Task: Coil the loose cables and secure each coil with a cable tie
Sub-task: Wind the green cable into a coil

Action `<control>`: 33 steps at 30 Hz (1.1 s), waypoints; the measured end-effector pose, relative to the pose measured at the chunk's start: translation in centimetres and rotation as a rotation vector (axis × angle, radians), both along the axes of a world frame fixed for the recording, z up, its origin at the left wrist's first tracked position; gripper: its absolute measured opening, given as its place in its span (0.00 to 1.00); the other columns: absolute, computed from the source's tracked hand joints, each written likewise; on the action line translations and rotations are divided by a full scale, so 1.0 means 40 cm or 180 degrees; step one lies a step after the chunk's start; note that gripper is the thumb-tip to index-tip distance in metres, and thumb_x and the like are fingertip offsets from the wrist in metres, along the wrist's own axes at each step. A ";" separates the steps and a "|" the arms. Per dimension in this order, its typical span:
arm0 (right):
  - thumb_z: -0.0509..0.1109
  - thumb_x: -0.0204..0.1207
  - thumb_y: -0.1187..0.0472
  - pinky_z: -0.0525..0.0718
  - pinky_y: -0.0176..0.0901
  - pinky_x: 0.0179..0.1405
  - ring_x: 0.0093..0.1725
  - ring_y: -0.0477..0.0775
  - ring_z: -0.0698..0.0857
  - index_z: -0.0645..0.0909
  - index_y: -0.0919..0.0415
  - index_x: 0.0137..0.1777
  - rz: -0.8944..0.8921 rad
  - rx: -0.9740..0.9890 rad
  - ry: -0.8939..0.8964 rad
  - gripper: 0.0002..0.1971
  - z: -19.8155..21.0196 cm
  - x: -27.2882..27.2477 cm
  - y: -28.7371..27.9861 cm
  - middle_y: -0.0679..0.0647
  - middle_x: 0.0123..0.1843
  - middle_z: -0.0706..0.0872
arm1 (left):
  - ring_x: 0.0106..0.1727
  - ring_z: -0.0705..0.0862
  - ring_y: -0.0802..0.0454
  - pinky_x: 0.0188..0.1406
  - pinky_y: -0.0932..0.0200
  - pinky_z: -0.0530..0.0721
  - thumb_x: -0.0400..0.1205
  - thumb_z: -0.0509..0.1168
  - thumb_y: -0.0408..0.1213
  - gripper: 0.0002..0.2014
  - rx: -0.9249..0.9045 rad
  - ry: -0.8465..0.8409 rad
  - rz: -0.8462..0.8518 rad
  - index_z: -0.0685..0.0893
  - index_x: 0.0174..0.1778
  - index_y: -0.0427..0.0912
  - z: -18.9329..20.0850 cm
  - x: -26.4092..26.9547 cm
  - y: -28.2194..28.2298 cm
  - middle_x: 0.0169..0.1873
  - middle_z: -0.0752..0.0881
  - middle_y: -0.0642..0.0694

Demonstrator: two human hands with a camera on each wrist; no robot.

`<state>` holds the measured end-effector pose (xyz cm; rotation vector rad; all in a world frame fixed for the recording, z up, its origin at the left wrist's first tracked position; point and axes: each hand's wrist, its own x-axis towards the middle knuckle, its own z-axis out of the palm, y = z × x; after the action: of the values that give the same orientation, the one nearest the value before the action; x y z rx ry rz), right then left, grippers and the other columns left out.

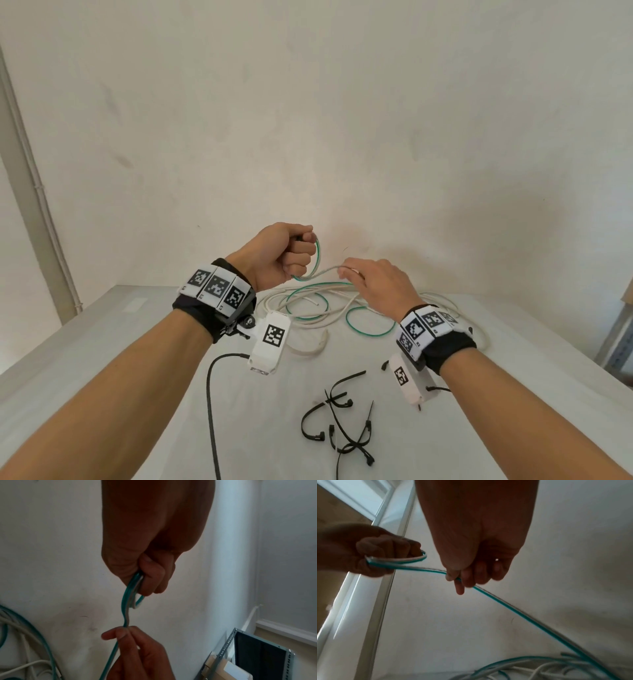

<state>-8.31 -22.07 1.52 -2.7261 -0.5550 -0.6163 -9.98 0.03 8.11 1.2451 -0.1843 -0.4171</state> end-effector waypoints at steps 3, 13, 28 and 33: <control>0.69 0.86 0.56 0.90 0.49 0.47 0.38 0.49 0.93 0.89 0.55 0.51 0.0370 0.1403 0.0763 0.07 0.011 0.013 0.008 0.48 0.38 0.93 | 0.24 0.48 0.55 0.18 0.63 0.49 0.93 0.50 0.40 0.19 0.0271 0.0063 -0.0199 0.68 0.34 0.47 -0.012 -0.003 -0.016 0.20 0.59 0.55; 0.77 0.79 0.70 0.92 0.47 0.52 0.48 0.56 0.93 0.75 0.66 0.71 0.0174 0.3300 0.1345 0.22 0.062 0.003 0.040 0.64 0.53 0.93 | 0.23 0.49 0.55 0.19 0.62 0.50 0.88 0.48 0.38 0.16 0.0851 0.0037 -0.0626 0.67 0.33 0.48 -0.082 -0.006 -0.050 0.23 0.57 0.55; 0.68 0.87 0.66 0.88 0.53 0.64 0.56 0.56 0.93 0.69 0.62 0.74 0.0955 0.3307 0.1392 0.18 0.106 -0.050 0.078 0.57 0.54 0.95 | 0.19 0.59 0.57 0.19 0.63 0.55 0.91 0.48 0.40 0.17 0.0846 0.0619 -0.0110 0.77 0.41 0.39 -0.124 0.020 -0.081 0.24 0.61 0.52; 0.73 0.85 0.62 0.90 0.52 0.64 0.57 0.63 0.93 0.76 0.68 0.65 0.1169 0.3463 0.1371 0.14 0.101 -0.079 0.090 0.64 0.52 0.94 | 0.28 0.59 0.54 0.28 0.59 0.59 0.88 0.58 0.56 0.24 0.0425 0.0731 -0.0030 0.80 0.46 0.34 -0.118 0.026 -0.079 0.28 0.62 0.50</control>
<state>-11.49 -18.47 5.57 -1.5949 -0.4091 -0.1279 -8.93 -3.12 3.40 1.3163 0.0340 -0.5842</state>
